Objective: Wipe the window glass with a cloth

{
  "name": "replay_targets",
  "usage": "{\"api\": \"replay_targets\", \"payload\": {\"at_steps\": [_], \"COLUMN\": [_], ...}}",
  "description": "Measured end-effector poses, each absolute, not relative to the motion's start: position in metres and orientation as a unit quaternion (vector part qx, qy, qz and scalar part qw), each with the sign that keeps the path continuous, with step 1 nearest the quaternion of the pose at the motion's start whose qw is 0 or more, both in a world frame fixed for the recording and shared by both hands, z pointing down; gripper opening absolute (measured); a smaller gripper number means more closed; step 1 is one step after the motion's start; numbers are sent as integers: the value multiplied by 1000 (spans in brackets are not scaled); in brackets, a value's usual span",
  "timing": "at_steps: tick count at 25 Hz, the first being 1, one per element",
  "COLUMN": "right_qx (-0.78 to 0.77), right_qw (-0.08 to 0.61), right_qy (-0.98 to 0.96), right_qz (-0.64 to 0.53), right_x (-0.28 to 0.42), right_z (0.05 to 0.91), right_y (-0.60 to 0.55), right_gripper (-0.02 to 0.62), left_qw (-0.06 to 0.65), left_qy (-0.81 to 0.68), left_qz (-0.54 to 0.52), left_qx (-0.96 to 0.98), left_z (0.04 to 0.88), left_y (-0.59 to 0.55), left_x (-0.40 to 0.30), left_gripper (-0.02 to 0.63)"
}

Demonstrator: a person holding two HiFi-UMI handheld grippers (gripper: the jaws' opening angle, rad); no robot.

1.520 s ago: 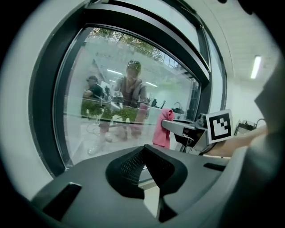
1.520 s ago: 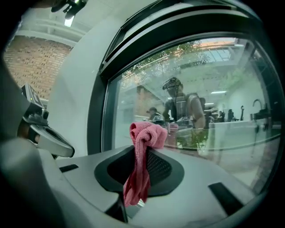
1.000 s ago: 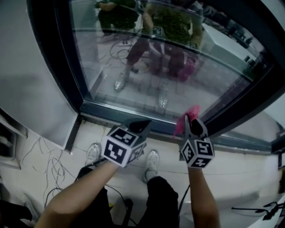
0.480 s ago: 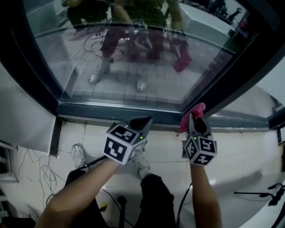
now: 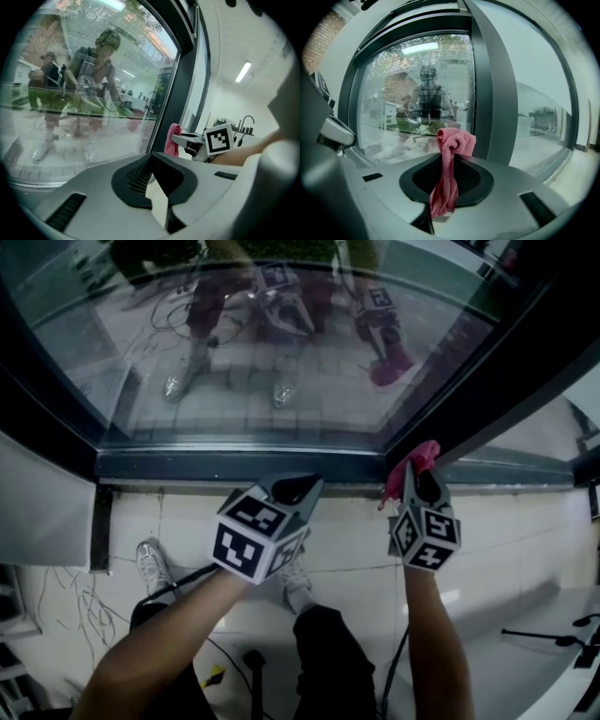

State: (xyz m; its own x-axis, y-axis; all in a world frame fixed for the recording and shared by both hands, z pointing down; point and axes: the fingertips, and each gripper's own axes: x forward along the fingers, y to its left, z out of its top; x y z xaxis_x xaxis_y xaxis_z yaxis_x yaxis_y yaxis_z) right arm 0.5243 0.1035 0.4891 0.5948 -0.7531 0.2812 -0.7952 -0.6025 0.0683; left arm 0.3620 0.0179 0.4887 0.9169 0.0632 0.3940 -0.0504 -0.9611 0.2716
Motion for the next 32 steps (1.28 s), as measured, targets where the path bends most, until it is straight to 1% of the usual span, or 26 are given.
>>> {"api": "replay_targets", "payload": {"at_steps": [8, 12, 19, 26, 32], "right_qx": [894, 905, 924, 927, 921], "right_qw": [102, 112, 92, 92, 85], "right_qy": [-418, -392, -343, -334, -355], "right_qz": [124, 121, 142, 147, 138], "right_x": [555, 568, 592, 614, 614], "right_z": [528, 545, 585, 591, 597], "right_y": [89, 77, 71, 57, 55], "right_gripper": [66, 66, 66, 66, 66], "left_qw": [153, 146, 154, 165, 170], "left_qy": [8, 11, 2, -7, -10], "left_qz": [215, 222, 236, 249, 257], "left_qx": [965, 964, 960, 954, 951], "left_z": [515, 524, 554, 562, 573], "left_y": [14, 9, -7, -25, -24], "left_x": [379, 379, 381, 391, 383], "left_gripper": [6, 6, 6, 6, 6]}}
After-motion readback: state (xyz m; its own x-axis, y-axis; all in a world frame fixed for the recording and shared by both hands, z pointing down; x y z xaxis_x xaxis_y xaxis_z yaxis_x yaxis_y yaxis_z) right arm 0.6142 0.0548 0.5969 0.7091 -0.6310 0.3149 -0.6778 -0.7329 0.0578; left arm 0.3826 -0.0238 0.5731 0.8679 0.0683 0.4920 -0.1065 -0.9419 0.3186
